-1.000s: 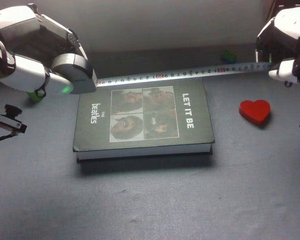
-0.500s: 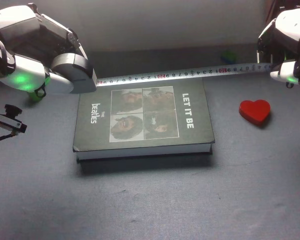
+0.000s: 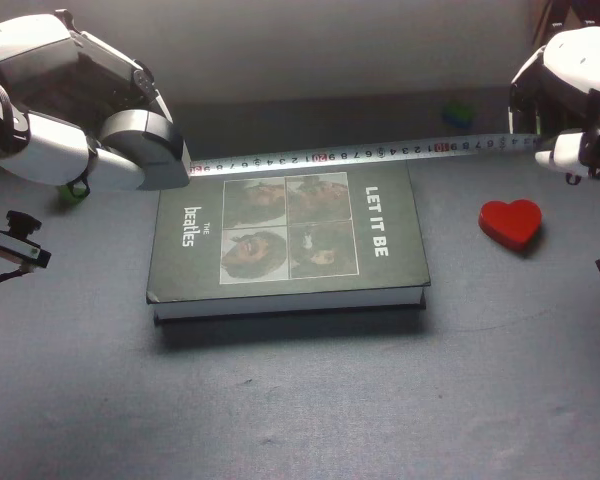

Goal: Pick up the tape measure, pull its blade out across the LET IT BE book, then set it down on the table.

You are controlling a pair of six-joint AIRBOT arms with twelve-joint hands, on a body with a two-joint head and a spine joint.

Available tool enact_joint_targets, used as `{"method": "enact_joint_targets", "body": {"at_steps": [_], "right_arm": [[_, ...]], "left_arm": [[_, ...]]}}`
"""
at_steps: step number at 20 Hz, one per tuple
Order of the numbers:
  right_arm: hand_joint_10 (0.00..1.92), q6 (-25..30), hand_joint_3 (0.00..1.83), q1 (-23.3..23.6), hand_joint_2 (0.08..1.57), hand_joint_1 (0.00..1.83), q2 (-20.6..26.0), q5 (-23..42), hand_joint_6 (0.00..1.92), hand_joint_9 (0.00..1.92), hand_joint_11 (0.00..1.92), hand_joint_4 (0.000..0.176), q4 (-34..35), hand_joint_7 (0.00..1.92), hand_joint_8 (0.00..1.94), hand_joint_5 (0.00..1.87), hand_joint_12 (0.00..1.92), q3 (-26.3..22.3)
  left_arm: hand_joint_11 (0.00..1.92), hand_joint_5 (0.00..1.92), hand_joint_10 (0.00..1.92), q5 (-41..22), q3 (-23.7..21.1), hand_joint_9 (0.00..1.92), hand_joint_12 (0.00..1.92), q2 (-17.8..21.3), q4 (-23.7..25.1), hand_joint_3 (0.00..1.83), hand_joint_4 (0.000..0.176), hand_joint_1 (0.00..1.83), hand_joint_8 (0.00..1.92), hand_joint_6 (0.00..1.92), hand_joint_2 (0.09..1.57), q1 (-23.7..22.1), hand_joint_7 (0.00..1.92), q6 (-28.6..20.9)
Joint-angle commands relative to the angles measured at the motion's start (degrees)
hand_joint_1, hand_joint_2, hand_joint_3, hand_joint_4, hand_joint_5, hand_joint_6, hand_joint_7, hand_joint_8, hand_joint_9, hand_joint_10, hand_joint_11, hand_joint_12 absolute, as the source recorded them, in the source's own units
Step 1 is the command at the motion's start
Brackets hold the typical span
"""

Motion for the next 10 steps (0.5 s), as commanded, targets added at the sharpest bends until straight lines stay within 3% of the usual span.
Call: {"method": "enact_joint_targets", "body": {"at_steps": [1, 4, 5, 6, 7, 8, 9, 10], "right_arm": [[1.43, -0.71, 0.0, 0.32, 1.18, 1.35, 0.76, -5.08, 1.2, 0.75, 0.62, 0.0, -3.6, 0.95, 1.09, 0.77, 1.5, 0.32], [1.48, -0.23, 0.0, 0.16, 1.2, 1.34, 0.72, -4.85, 1.29, 0.73, 0.56, 0.0, -3.64, 0.88, 1.15, 0.7, 1.47, 0.07], [1.11, 0.0, 0.0, 0.03, 1.23, 1.2, 0.72, -4.77, 1.36, 0.66, 0.52, 0.0, -3.65, 0.88, 1.22, 0.66, 1.46, -0.17], [0.89, 0.07, 0.0, -0.05, 1.26, 1.02, 0.74, -4.77, 1.4, 0.64, 0.47, 0.0, -3.79, 0.77, 0.74, 0.69, 1.41, -0.62], [0.64, 0.08, 0.0, -0.24, 1.22, 0.86, 0.79, -4.76, 0.74, 0.62, 0.4, 0.0, -4.05, 0.75, 0.39, 0.55, 1.33, -0.97], [0.43, 0.23, 0.0, -0.43, 1.21, 0.76, 0.8, -4.7, 0.37, 0.61, 0.34, 0.0, -4.16, 0.74, 0.18, 0.58, 1.29, -1.19], [0.27, 0.3, 0.0, -0.6, 1.21, 0.67, 0.82, -4.64, 0.16, 0.59, 0.25, 0.0, -4.46, 0.71, 0.06, 0.58, 1.26, -1.55], [0.14, 0.41, 0.0, -0.79, 1.2, 0.57, 0.82, -4.67, 0.06, 0.54, 0.16, 0.0, -4.58, 0.66, 0.01, 0.56, 1.23, -1.74]], "left_arm": [[0.82, 0.91, 1.0, -6.0, 0.64, 0.94, 1.5, 0.55, 0.06, 0.0, 0.0, 1.49, 0.62, 1.0, 1.09, -0.28, 1.13, 0.04], [0.81, 0.91, 1.0, -6.0, 0.72, 0.95, 1.5, 0.53, 0.05, 0.0, 0.0, 1.49, 0.62, 1.0, 1.09, -0.3, 1.13, -0.16], [0.81, 0.91, 1.0, -6.0, 0.73, 0.95, 1.5, 0.52, 0.05, 0.0, 0.0, 1.49, 0.62, 1.0, 1.09, -0.35, 1.13, -0.18], [0.81, 0.91, 1.0, -6.0, 0.71, 0.95, 1.5, 0.51, 0.05, 0.0, 0.0, 1.49, 0.62, 1.0, 1.09, -0.39, 1.13, -0.27], [0.81, 0.91, 1.0, -6.0, 0.69, 0.95, 1.5, 0.51, 0.05, 0.0, 0.0, 1.49, 0.62, 1.0, 1.09, -0.41, 1.13, -0.27], [0.8, 0.92, 1.1, -6.0, 0.69, 0.94, 1.11, 0.52, 0.05, 0.0, 0.0, 1.4, 0.65, 1.04, 1.09, -0.41, 1.13, -0.29], [0.84, 0.92, 1.13, -6.0, 0.71, 0.94, 0.94, 0.52, 0.05, 0.0, 0.0, 1.38, 0.67, 1.05, 1.09, -0.35, 1.13, -0.29], [0.84, 0.92, 1.14, -6.0, 0.77, 0.94, 0.91, 0.52, 0.05, 0.0, 0.0, 1.38, 0.67, 1.05, 1.09, -0.3, 1.12, -0.36]]}}
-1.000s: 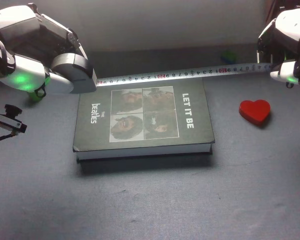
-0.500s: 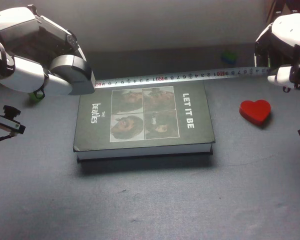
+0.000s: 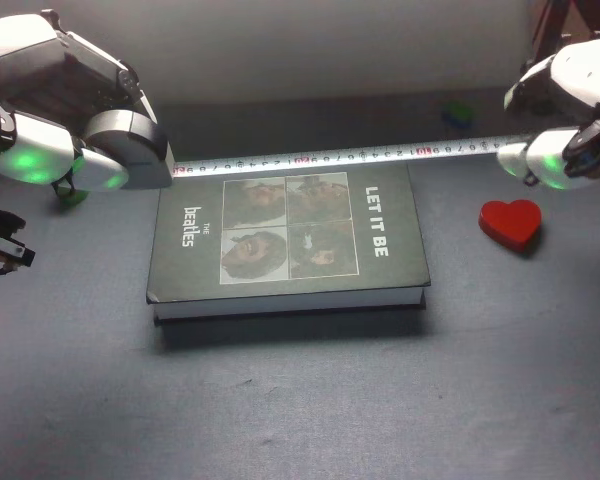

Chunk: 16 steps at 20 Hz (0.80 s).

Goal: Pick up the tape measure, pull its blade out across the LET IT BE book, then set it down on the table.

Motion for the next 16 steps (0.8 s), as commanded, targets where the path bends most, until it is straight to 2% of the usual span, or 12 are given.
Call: {"method": "enact_joint_targets", "body": {"at_steps": [1, 2, 4, 7, 8, 9, 10, 13, 15, 16], "right_arm": [[0.06, 0.36, 0.0, 0.13, 1.21, 0.45, 0.41, -2.64, 0.02, 0.49, 0.08, 0.0, -4.27, 0.58, 0.0, 0.52, 1.22, -0.41], [0.02, 0.36, 0.0, -0.04, 1.21, 0.37, 0.49, -2.64, 0.0, 0.43, 0.02, 0.0, -4.51, 0.5, 0.0, 0.46, 1.19, -0.75], [0.0, 0.41, 0.0, -0.29, 1.16, 0.31, 0.74, -2.57, 0.0, 0.35, 0.0, 0.0, -4.94, 0.38, 0.0, 0.36, 1.06, -1.36], [0.0, 0.57, 0.0, 0.55, 1.13, 0.19, 1.89, -1.77, 0.0, 0.19, 0.0, 0.0, -5.4, 0.22, 0.0, 0.19, 0.76, -3.37], [0.0, 0.57, 0.0, 1.04, 1.09, 0.15, 2.25, -1.61, 0.0, 0.14, 0.0, 0.0, -5.54, 0.17, 0.0, 0.11, 0.68, -4.06], [0.0, 0.57, 0.0, 1.67, 1.08, 0.12, 2.65, -1.5, 0.0, 0.13, 0.0, 0.0, -5.77, 0.16, 0.0, 0.09, 0.66, -4.71], [0.0, 0.59, 0.0, 2.43, 1.08, 0.09, 3.12, -1.24, 0.0, 0.11, 0.0, 0.0, -5.81, 0.14, 0.0, 0.07, 0.62, -5.52], [0.0, 0.87, 0.0, 3.7, 1.06, 0.04, 3.67, -1.0, 0.0, 0.09, 0.0, 0.0, -5.83, 0.1, 0.0, 0.05, 0.56, -7.39], [0.0, 3.88, 0.0, 3.24, 1.06, 0.03, 3.42, -1.87, 0.0, 0.09, 0.0, 0.0, -7.62, 0.1, 0.0, 0.05, 0.56, -9.06], [0.0, 5.99, 0.0, 2.65, 1.06, 0.02, 3.24, -1.87, 0.0, 0.09, 0.0, 0.0, -9.93, 0.1, 0.0, 0.06, 0.56, -9.92]], "left_arm": [[0.86, 0.92, 1.14, -6.46, 0.27, 0.94, 0.87, 0.1, -0.46, 0.0, 0.0, 1.38, 0.67, 1.05, 1.09, -0.23, 1.12, -0.82], [0.87, 0.92, 1.14, -6.46, 0.48, 0.94, 0.86, 0.1, -0.46, 0.0, 0.0, 1.38, 0.67, 1.05, 1.09, -0.02, 1.12, -1.08], [0.87, 0.92, 1.14, -6.46, 0.89, 0.94, 0.86, 0.08, -0.46, 0.0, 0.0, 1.38, 0.67, 1.05, 1.09, 0.49, 1.12, -1.62], [0.87, 0.92, 1.13, -6.46, 2.08, 0.95, 0.85, -0.27, -0.46, 0.0, 0.0, 1.38, 0.67, 1.05, 1.09, 1.37, 1.12, -2.62], [0.83, 0.92, 1.0, -6.46, 2.59, 0.97, 1.36, -0.46, -0.46, 0.0, 0.0, 1.47, 0.63, 0.99, 1.09, 1.6, 1.12, -2.84], [0.82, 0.93, 0.98, -6.46, 3.02, 0.98, 1.47, -0.68, -0.45, 0.0, 0.0, 1.49, 0.62, 0.98, 1.08, 1.88, 1.11, -3.19], [0.82, 0.93, 0.98, -6.53, 3.57, 0.98, 1.49, -0.92, -0.45, 0.0, 0.0, 1.49, 0.62, 0.98, 1.08, 2.47, 1.12, -3.93], [0.83, 0.93, 0.98, -7.42, 5.3, 0.97, 1.49, -1.77, 0.0, 0.0, 0.0, 1.49, 0.62, 0.98, 1.08, 4.03, 1.11, -5.05], [0.83, 0.93, 0.98, -9.49, 7.69, 0.97, 1.49, -2.92, 5.4, 0.0, 0.0, 1.49, 0.62, 0.98, 1.08, 5.77, 1.11, -10.68], [0.82, 0.93, 1.09, -10.33, 8.59, 0.96, 1.1, -3.26, 6.61, 0.0, 0.0, 1.4, 0.65, 1.02, 1.09, 6.62, 1.12, -12.04]]}}
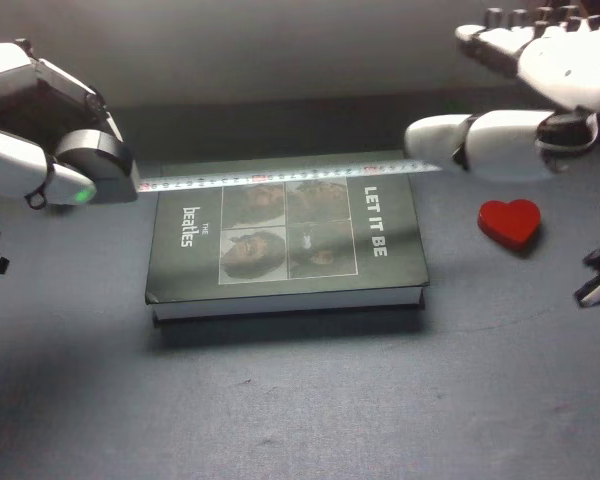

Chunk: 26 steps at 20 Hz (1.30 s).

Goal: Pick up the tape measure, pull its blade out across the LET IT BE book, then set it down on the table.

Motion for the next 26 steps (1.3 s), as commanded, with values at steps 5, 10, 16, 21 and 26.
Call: {"method": "enact_joint_targets", "body": {"at_steps": [5, 10, 16, 21, 26], "right_arm": [[0.0, 7.68, 0.0, -2.26, 1.07, 0.02, -1.89, -4.7, 0.0, 0.09, 0.0, 0.0, -9.93, 0.1, 0.0, 0.06, 0.56, -1.51], [0.01, 9.62, 0.01, -3.56, 1.09, 0.01, -2.99, -7.08, 0.01, 0.11, 0.0, 0.0, -10.22, 0.12, 0.01, 0.09, 0.59, -1.5], [0.0, 9.81, 0.0, -5.08, 1.09, 0.01, -2.9, -7.45, 0.0, 0.1, 0.0, 0.0, -12.4, 0.12, 0.0, 0.08, 0.52, -1.47], [0.0, 9.18, 0.0, -7.35, 1.09, 0.03, -1.49, -7.59, 0.0, 0.1, 0.0, 0.0, -16.04, 0.12, 0.0, 0.08, 0.58, -3.24], [0.0, 10.2, 0.0, -9.63, 1.08, 0.04, 2.55, -2.69, 0.0, 0.09, 0.0, 0.0, -15.06, 0.11, 0.0, 0.08, 0.55, -8.89]], "left_arm": [[0.83, 0.93, 0.99, -9.74, 3.35, 0.98, 1.36, -1.4, 1.61, 0.0, 0.0, 1.47, 0.61, 0.98, 1.08, 1.9, 1.13, -4.5], [0.81, 0.92, 0.96, -9.82, 5.31, 0.99, 1.49, -2.15, 4.93, 0.0, 0.0, 1.49, 0.6, 0.96, 1.08, 3.48, 1.13, -8.18], [0.81, 0.93, 1.09, -11.22, 6.99, 0.95, 1.12, -2.86, 6.41, 0.0, 0.0, 1.4, 0.63, 1.01, 1.09, 6.21, 1.14, -11.33], [0.88, 0.93, 1.13, -13.07, 9.17, 0.95, 0.88, -3.75, 8.61, 0.0, 0.0, 1.38, 0.68, 1.04, 1.09, 8.7, 1.11, -14.62], [0.88, 0.93, 1.13, -13.79, 9.74, 0.95, 0.87, -3.92, 8.61, 0.0, 0.0, 1.38, 0.68, 1.04, 1.09, 10.78, 1.11, -16.31]]}}
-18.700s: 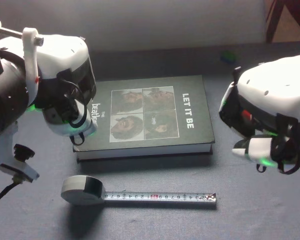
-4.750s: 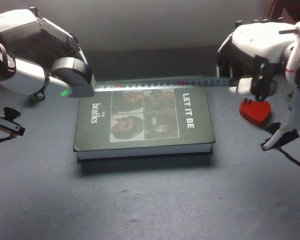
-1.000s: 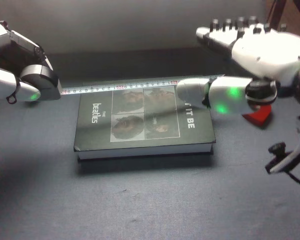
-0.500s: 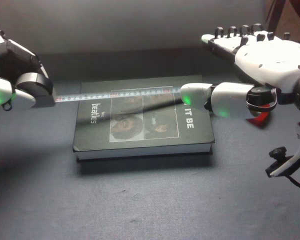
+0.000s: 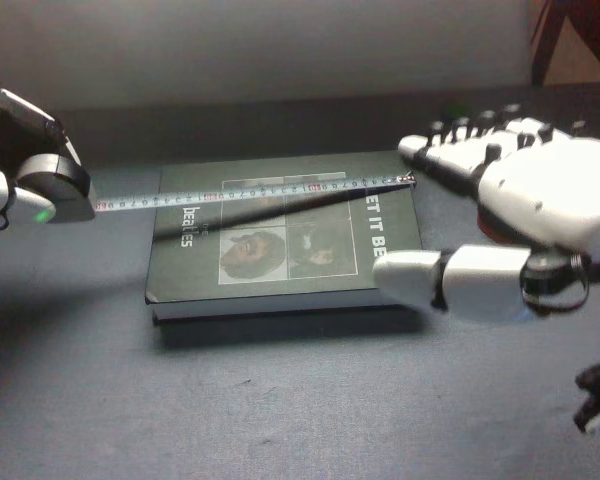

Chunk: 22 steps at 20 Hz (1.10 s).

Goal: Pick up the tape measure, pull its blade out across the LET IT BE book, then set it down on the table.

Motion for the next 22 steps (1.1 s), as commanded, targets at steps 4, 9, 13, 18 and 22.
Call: {"method": "enact_joint_targets", "body": {"at_steps": [4, 9, 13, 18, 22], "right_arm": [[0.0, 1.39, 0.0, 0.09, 1.08, 0.04, 1.49, -2.35, 0.0, 0.09, 0.0, 0.0, -4.62, 0.12, 0.0, 0.08, 0.57, -0.13], [0.0, 11.07, 0.0, -4.96, 1.07, 0.07, 4.4, -2.21, 0.0, 0.1, 0.0, 0.0, -17.81, 0.13, 0.0, 0.09, 0.62, -0.82], [0.01, 10.88, 0.0, -6.94, 1.07, 0.07, 4.23, -4.37, 0.0, 0.12, 0.0, 0.0, -17.52, 0.15, 0.0, 0.1, 0.59, -2.25], [0.0, 9.48, 0.0, -7.85, 1.09, 0.06, 4.02, -7.59, 0.0, 0.13, 0.0, 0.0, -15.3, 0.14, 0.0, 0.1, 0.64, -4.62], [0.0, 9.88, 0.0, -9.6, 1.1, 0.06, 3.55, -9.53, 0.0, 0.13, 0.0, 0.0, -17.55, 0.14, 0.0, 0.1, 0.61, -4.95]], "left_arm": [[0.87, 0.93, 1.12, -6.81, 0.66, 0.95, 0.86, -0.16, -1.25, 0.0, 0.0, 1.38, 0.68, 1.04, 1.09, 1.6, 1.11, -2.28], [0.87, 0.93, 1.12, -8.63, 0.91, 0.96, 0.86, -0.41, -1.25, 0.0, 0.0, 1.38, 0.68, 1.04, 1.09, 3.97, 1.1, -3.49], [0.87, 0.92, 1.12, -9.22, 1.13, 0.96, 0.86, -1.11, -1.24, 0.0, 0.0, 1.38, 0.68, 1.04, 1.09, 4.47, 1.1, -3.74], [0.89, 0.92, 1.11, -10.56, 1.02, 0.98, 0.86, -1.57, -1.11, 0.0, 0.0, 1.38, 0.69, 1.04, 1.09, 5.24, 1.09, -3.82], [0.88, 0.93, 1.11, -12.29, 1.26, 0.97, 0.85, -2.15, -0.91, 0.0, 0.0, 1.38, 0.68, 1.05, 1.09, 6.23, 1.09, -4.26]]}}
